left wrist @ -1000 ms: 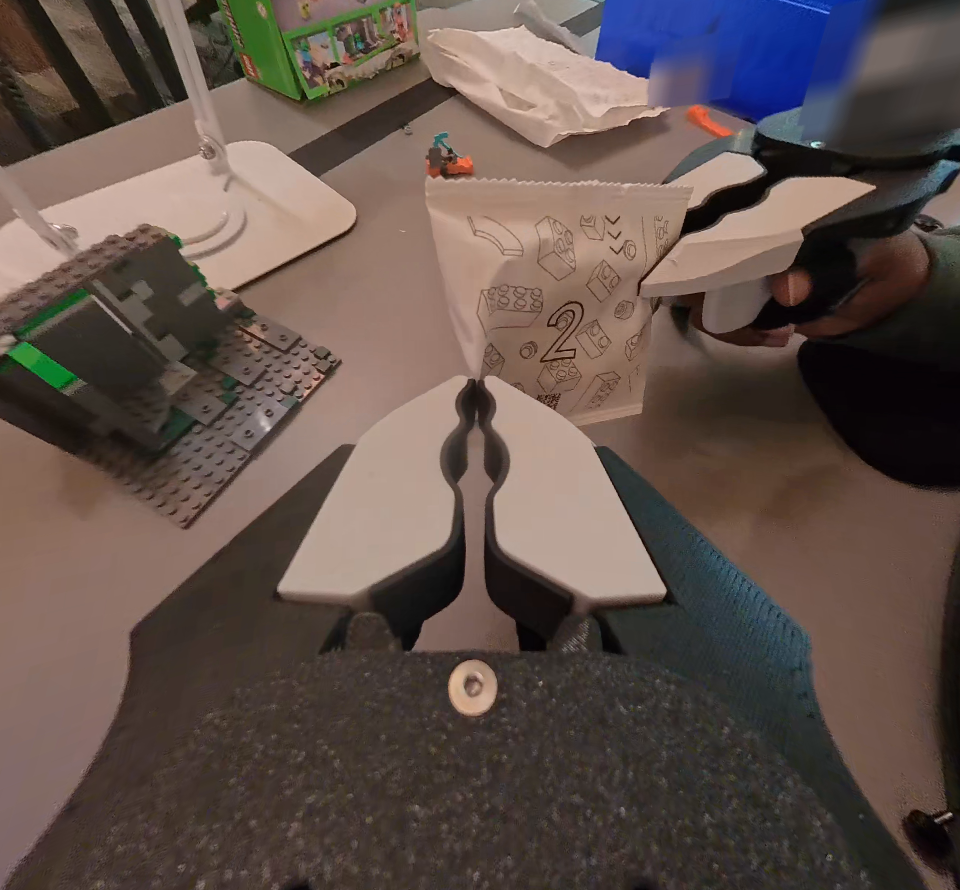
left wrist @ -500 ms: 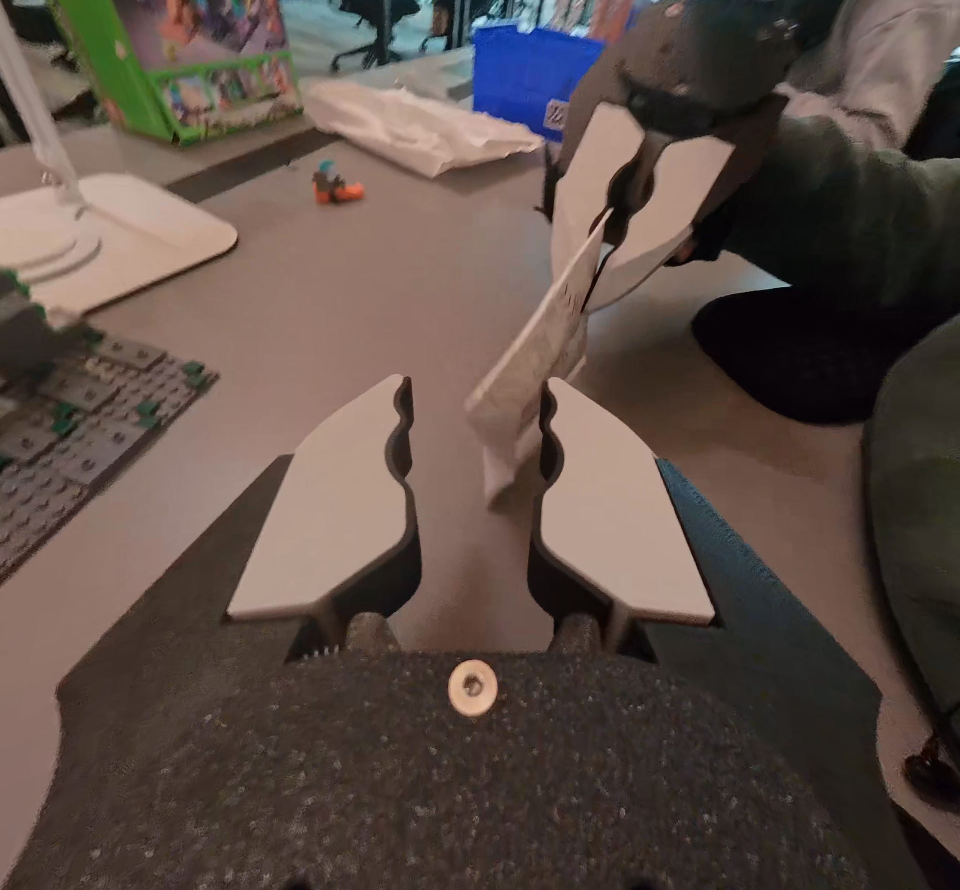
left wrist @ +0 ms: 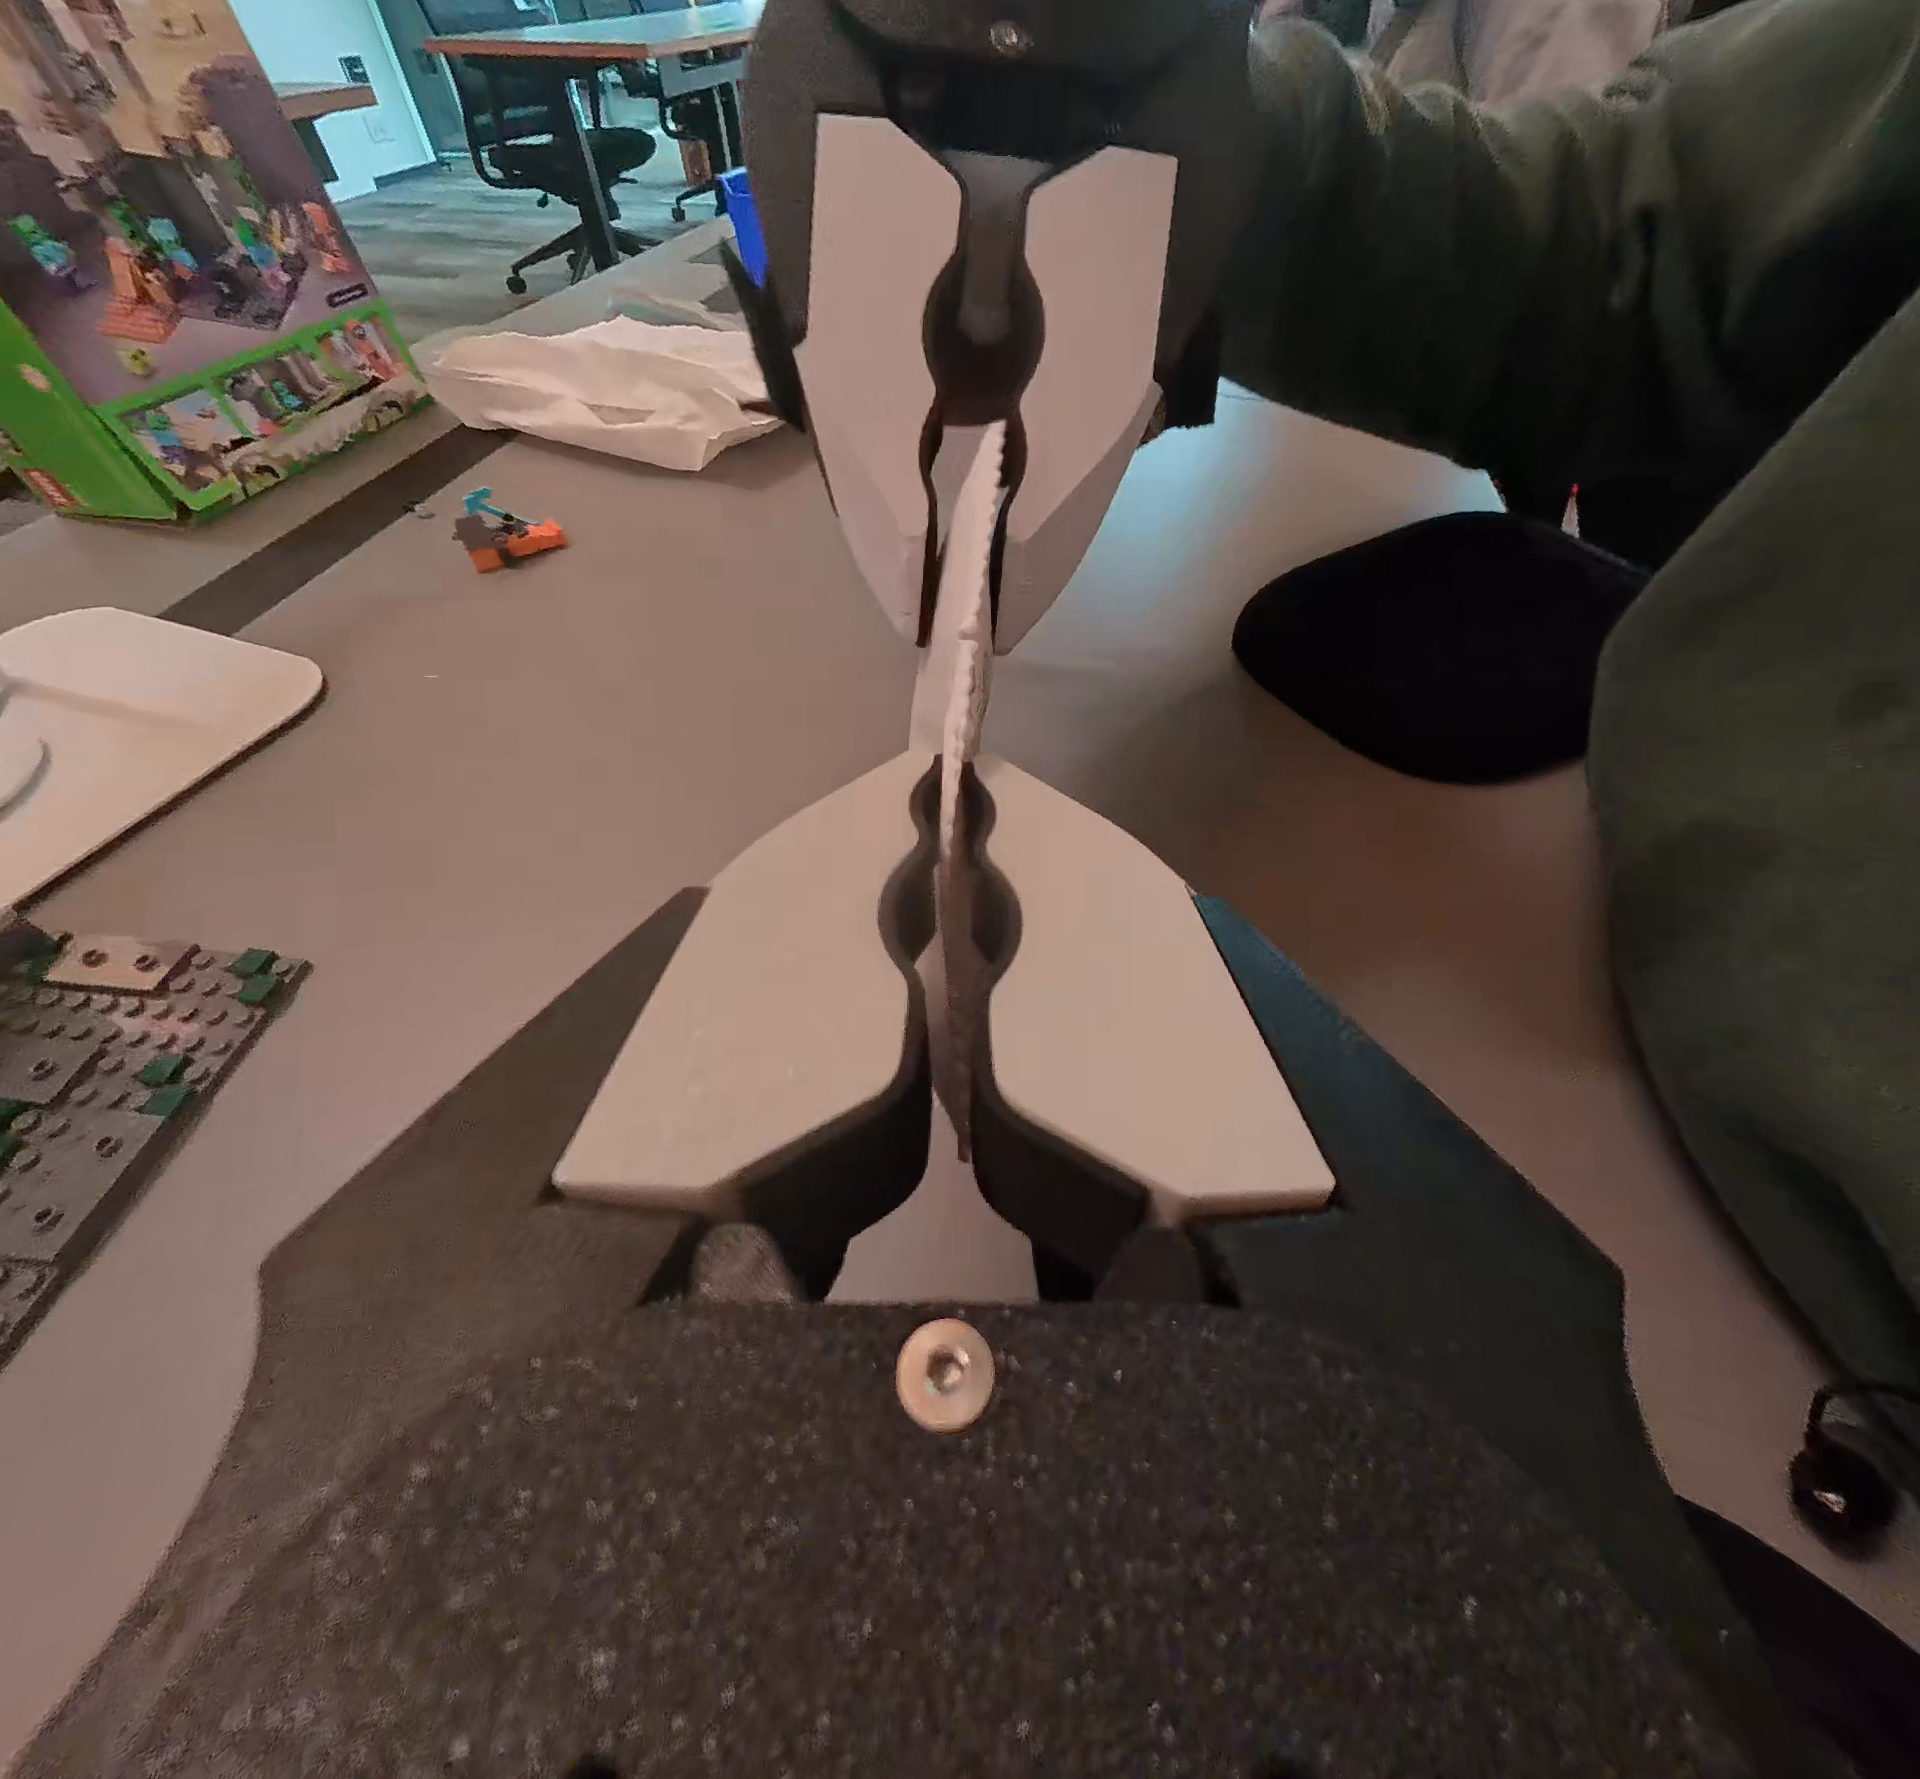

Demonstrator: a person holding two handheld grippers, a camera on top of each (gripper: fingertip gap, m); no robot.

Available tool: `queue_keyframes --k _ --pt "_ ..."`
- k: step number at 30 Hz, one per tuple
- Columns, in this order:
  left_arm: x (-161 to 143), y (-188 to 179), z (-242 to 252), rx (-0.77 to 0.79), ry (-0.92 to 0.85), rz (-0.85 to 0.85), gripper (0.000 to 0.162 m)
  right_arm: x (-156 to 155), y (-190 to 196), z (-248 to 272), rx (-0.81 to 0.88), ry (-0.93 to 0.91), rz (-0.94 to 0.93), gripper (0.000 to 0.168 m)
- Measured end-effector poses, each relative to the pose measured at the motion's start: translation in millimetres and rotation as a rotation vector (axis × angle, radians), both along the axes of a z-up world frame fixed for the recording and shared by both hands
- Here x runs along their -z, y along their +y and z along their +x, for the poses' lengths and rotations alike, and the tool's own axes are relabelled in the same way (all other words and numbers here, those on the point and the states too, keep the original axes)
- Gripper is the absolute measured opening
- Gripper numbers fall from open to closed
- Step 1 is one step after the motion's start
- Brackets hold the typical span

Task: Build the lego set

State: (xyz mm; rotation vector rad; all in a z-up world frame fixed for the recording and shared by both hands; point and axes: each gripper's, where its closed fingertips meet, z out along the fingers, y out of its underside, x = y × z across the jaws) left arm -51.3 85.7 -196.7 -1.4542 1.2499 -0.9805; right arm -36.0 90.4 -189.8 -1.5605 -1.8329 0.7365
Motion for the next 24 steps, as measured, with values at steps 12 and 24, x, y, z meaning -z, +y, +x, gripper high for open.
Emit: queue_keyframes --k 12,24 --pt "-33 12 -16 0.011 -0.332 -0.206 0.001 -1 14 14 0.164 0.137 -0.026 0.003" --pt "-15 -2 0 0.021 -0.140 -0.069 0.015 13 -6 44 0.030 -0.246 -0.052 0.002"
